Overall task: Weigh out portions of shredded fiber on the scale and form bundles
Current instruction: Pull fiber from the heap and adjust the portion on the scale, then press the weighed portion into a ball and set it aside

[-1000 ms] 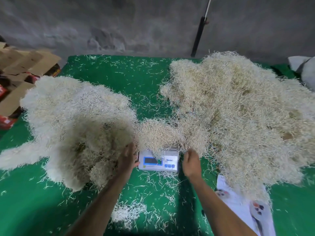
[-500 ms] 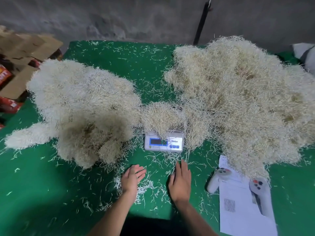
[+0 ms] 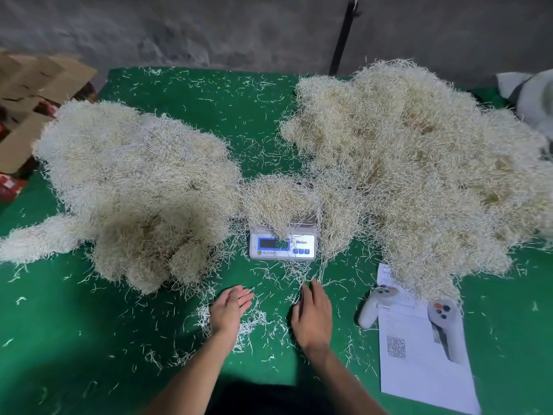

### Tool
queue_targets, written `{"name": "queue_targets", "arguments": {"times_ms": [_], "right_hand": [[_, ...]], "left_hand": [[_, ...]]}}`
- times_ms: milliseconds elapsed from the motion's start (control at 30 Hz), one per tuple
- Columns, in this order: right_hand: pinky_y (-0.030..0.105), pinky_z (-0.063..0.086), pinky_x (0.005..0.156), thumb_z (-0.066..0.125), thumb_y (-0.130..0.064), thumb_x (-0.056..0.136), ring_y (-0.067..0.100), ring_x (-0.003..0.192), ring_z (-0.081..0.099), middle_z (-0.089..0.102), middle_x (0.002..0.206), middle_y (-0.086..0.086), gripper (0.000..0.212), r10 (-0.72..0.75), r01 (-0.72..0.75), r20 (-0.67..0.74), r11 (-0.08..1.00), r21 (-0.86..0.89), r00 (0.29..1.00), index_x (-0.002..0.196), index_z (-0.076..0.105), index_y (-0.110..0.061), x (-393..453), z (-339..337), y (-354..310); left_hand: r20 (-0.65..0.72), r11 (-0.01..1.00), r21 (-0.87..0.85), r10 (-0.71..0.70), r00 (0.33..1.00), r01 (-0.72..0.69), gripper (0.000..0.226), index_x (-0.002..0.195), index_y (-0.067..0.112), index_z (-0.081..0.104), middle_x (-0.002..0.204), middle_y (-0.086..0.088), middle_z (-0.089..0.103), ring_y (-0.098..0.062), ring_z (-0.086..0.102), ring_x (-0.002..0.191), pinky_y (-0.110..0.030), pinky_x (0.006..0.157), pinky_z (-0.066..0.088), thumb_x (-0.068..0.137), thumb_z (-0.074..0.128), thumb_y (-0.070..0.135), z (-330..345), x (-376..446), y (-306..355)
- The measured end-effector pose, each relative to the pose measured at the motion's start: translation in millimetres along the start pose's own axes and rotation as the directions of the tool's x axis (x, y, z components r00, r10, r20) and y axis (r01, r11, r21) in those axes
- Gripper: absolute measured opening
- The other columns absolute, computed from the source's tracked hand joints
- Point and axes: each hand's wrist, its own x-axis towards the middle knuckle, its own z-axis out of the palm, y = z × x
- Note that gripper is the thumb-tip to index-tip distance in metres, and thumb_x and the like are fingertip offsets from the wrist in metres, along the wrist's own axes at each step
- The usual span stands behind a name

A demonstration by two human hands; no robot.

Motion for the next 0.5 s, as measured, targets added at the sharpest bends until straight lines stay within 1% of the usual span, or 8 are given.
{"name": "queue_targets", "arguments": {"times_ms": [100,167,233,300,333,367,433,500], "right_hand": [[0.039,0.030,0.119,0.050,-0.037,0.102,0.022,0.129,0.047,0.052,0.140,0.007,0.037,-0.048,0.044,-0.094,0.998,-0.046,0.994,0.131,0.062,-0.018,24,-18,-4],[0.041,0.042,0.109,0.050,-0.037,0.103,0.021,0.113,0.054,0.058,0.122,0.007,0.032,-0.061,0.052,-0.206,0.998,-0.047,0.977,0.120,0.068,-0.016,47,-38,-9],[0.044,0.044,0.106,0.045,-0.040,0.106,0.023,0.113,0.054,0.059,0.122,0.010,0.037,-0.068,0.065,-0.280,0.998,-0.019,0.958,0.121,0.067,-0.014,76,-59,-20],[0.046,0.049,0.104,0.045,-0.042,0.107,0.024,0.116,0.056,0.058,0.130,0.013,0.038,-0.065,0.106,-0.327,0.988,0.110,0.943,0.123,0.065,-0.014,107,-83,-36],[0.045,0.051,0.104,0.047,-0.042,0.106,0.023,0.118,0.056,0.055,0.135,0.014,0.039,-0.061,0.128,-0.327,0.974,0.186,0.943,0.128,0.062,-0.013,123,-94,-44],[0.046,0.051,0.106,0.048,-0.041,0.105,0.024,0.122,0.055,0.050,0.140,0.014,0.042,-0.058,0.144,-0.314,0.955,0.258,0.948,0.133,0.057,-0.012,137,-103,-51],[0.049,0.048,0.108,0.049,-0.043,0.104,0.025,0.128,0.052,0.044,0.148,0.013,0.050,-0.023,0.131,-0.272,0.914,0.384,0.962,0.143,0.046,-0.012,162,-115,-66],[0.054,0.048,0.108,0.047,-0.050,0.104,0.029,0.129,0.053,0.045,0.149,0.012,0.060,0.049,0.050,-0.196,0.881,0.471,0.979,0.150,0.037,-0.013,183,-123,-77]], "left_hand": [[0.012,0.998,0.064,-0.015,1.000,0.014,0.024,0.127,0.008,0.059,0.121,-0.011,0.069,-0.025,0.073,0.100,-0.033,0.086,0.059,0.106,0.047,0.013,3,2,13],[0.046,0.985,0.168,0.025,0.999,-0.032,0.027,0.131,0.010,0.056,0.123,-0.005,0.066,-0.024,0.071,0.101,-0.029,0.078,0.059,0.106,0.047,0.013,12,8,34],[0.081,0.962,0.236,0.122,0.989,-0.138,0.023,0.125,0.014,0.059,0.120,-0.002,0.065,-0.023,0.069,0.104,-0.029,0.077,0.059,0.105,0.049,0.016,26,15,64],[0.155,0.915,0.295,0.240,0.958,-0.277,0.012,0.104,0.017,0.059,0.106,-0.003,0.064,-0.026,0.069,0.100,-0.032,0.076,0.060,0.106,0.047,0.017,44,24,97],[0.172,0.887,0.322,0.289,0.942,-0.331,0.011,0.100,0.015,0.056,0.098,-0.002,0.061,-0.023,0.070,0.093,-0.030,0.072,0.060,0.106,0.046,0.017,54,31,111],[0.182,0.868,0.336,0.320,0.930,-0.365,0.009,0.108,0.016,0.054,0.096,0.004,0.056,-0.011,0.070,0.085,-0.022,0.065,0.058,0.106,0.046,0.018,63,37,125],[0.167,0.827,0.392,0.366,0.916,-0.402,0.037,0.142,0.017,0.043,0.102,0.021,0.045,0.021,0.058,0.071,-0.004,0.053,0.046,0.106,0.048,0.025,81,51,148],[0.189,0.794,0.445,0.369,0.910,-0.414,0.053,0.155,0.015,0.030,0.113,0.023,0.044,0.031,0.048,0.076,0.003,0.058,0.040,0.107,0.046,0.032,97,65,168]]}}
